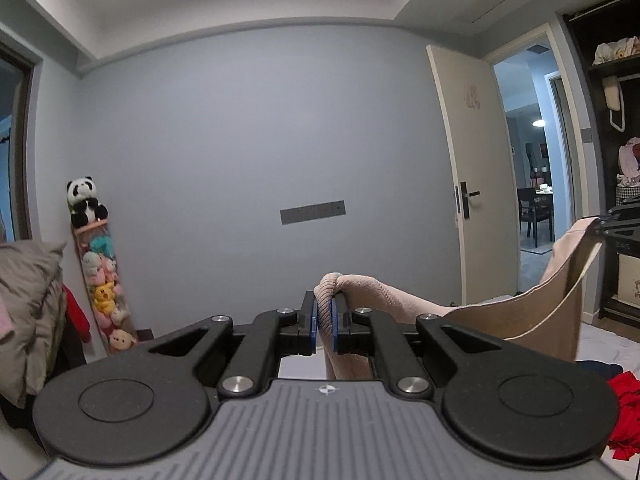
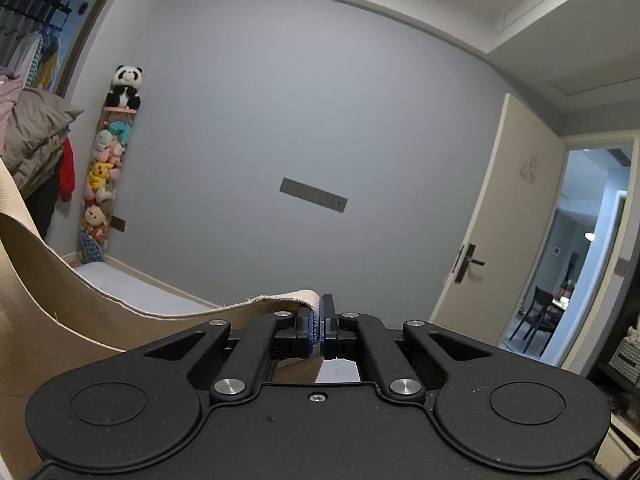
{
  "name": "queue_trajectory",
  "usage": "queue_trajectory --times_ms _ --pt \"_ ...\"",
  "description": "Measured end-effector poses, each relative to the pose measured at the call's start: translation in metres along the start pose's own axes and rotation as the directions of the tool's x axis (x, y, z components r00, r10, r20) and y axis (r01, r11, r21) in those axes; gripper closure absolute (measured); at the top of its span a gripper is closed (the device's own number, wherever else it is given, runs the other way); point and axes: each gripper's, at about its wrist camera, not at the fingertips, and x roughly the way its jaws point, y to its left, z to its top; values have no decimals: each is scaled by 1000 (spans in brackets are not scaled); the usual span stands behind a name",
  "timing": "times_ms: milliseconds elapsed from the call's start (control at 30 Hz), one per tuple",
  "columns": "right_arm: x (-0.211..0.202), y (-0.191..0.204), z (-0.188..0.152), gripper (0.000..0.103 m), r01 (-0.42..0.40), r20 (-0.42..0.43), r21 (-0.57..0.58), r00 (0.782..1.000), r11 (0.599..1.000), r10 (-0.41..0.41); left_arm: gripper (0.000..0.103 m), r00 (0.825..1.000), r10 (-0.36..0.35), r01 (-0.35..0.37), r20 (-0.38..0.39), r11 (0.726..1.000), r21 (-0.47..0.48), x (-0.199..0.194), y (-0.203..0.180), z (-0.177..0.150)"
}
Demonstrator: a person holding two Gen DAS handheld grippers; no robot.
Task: Fold clothes
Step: 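Lift the beige sweater high with both grippers, shaking it out, then lower the sweater onto the bed and open both grippers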
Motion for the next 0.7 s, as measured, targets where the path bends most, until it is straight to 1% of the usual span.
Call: queue_trajectory --times_ms 100,200,300,400,500,567,600,667,700 --pt "-11 0 1 102 -11 -27 -2 1000 1000 11 97 999 -9 9 -30 1000 1 1 -2 2" --pt "-15 4 -3 102 -24 -55 -5 998 1000 24 97 998 -10 12 -65 1000 20 8 -6 -8" --pt "-11 9 -15 102 -34 -87 -4 996 999 33 97 995 -20 22 -94 1000 13 18 -8 -19" --pt "-1 14 -28 102 -38 -127 -1 991 999 37 97 989 -39 38 -145 999 -9 39 -8 -36" --pt "23 24 -48 102 -37 -179 -1 983 999 37 97 978 -55 51 -200 998 -26 66 -8 -58" --pt "44 32 -65 102 -39 -224 -1 974 999 38 97 965 -74 61 -250 996 -58 93 -6 -79" --pt "52 35 -71 102 -41 -238 1 971 999 40 97 962 -78 63 -262 996 -67 101 -4 -85" --pt "81 45 -89 102 -49 -280 5 959 999 49 97 950 -87 62 -301 994 -90 132 -1 -105" --pt "90 48 -95 102 -50 -292 3 955 999 49 97 947 -85 58 -310 994 -93 140 1 -111"
